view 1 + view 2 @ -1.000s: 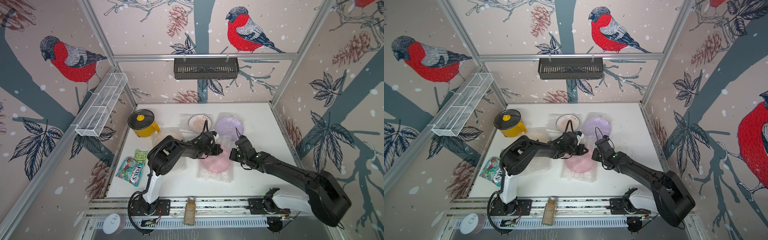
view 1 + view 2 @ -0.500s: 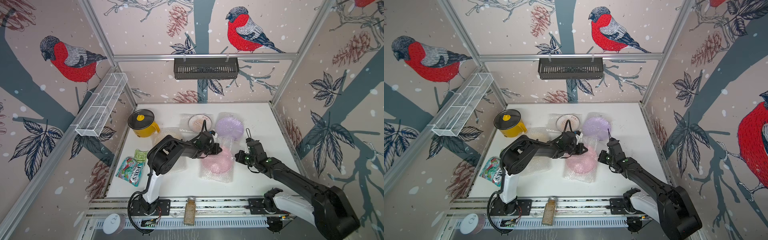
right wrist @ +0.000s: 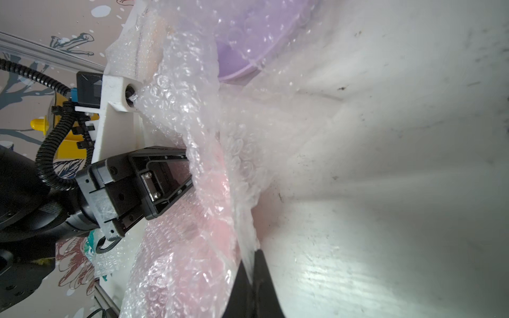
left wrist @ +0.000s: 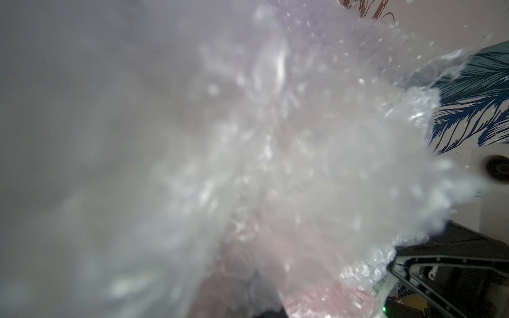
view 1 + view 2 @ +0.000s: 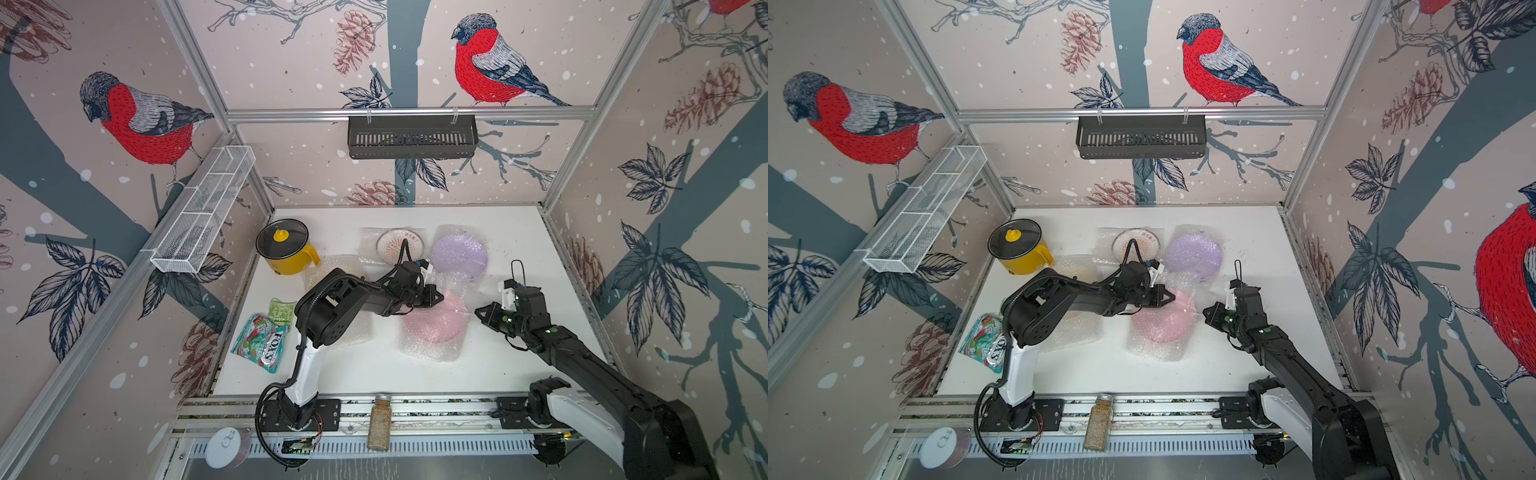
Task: Unpack dinner plates from bubble wrap
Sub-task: Unwrap the bubble wrap at the center of the board.
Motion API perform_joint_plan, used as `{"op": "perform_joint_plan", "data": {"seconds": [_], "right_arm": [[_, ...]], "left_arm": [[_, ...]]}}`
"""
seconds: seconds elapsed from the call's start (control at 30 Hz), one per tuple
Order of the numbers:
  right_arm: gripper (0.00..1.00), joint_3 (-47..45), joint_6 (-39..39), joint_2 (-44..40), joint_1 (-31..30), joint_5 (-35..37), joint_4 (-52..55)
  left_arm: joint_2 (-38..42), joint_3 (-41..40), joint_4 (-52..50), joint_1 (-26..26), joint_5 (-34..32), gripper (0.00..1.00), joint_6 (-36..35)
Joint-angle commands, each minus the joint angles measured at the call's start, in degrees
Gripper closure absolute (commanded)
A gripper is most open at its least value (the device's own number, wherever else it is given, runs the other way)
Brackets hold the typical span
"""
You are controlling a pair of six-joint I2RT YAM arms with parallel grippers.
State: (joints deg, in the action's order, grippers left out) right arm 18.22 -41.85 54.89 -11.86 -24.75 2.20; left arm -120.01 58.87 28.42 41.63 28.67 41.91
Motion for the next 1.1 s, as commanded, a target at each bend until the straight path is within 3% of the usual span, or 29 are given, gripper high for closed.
{"op": "perform_joint_plan", "data": {"seconds": [0.0, 0.37, 0.47, 0.53, 0.63, 0.8, 0.93, 1.07], "right_arm": [[1.00, -0.8, 0.2, -0.7, 2.6, 0.7, -0.6], [1.00, -2.7, -1.5, -0.3, 5.6, 1.3, -3.2], [0.87, -2.1, -0.7, -0.1, 5.6, 2.6, -2.5], [0.67, -1.2, -0.2, -1.6, 5.5, 5.5, -0.5], [0.48, 0.8, 0.5, -6.6, 4.6, 11.7, 3.9], [0.23, 5.0, 0.9, -12.3, -6.1, 21.9, 7.5], [0.17, 6.6, 0.2, -6.1, -11.6, 19.5, 6.5], [0.21, 7.1, 0.3, 0.3, -13.2, 17.3, 5.8]], "left_arm": [[-1.1, -1.4, -13.5, -1.5, -9.4, 1.00, -0.6], [-1.3, -2.6, -11.7, -2.4, -7.2, 1.00, -0.8], [-1.4, -2.5, -10.0, -2.4, -4.3, 1.00, -1.2], [-0.9, -2.6, -9.2, -2.3, -2.8, 1.00, -1.4], [0.3, -2.3, -8.9, -1.4, -1.1, 1.00, -2.2], [2.0, -2.0, -8.5, 0.3, 1.5, 0.97, -2.3], [4.1, -2.0, -5.5, 0.8, 5.9, 0.89, 0.3], [10.8, -2.9, -3.2, 1.4, 8.1, 0.76, 2.2]]}}
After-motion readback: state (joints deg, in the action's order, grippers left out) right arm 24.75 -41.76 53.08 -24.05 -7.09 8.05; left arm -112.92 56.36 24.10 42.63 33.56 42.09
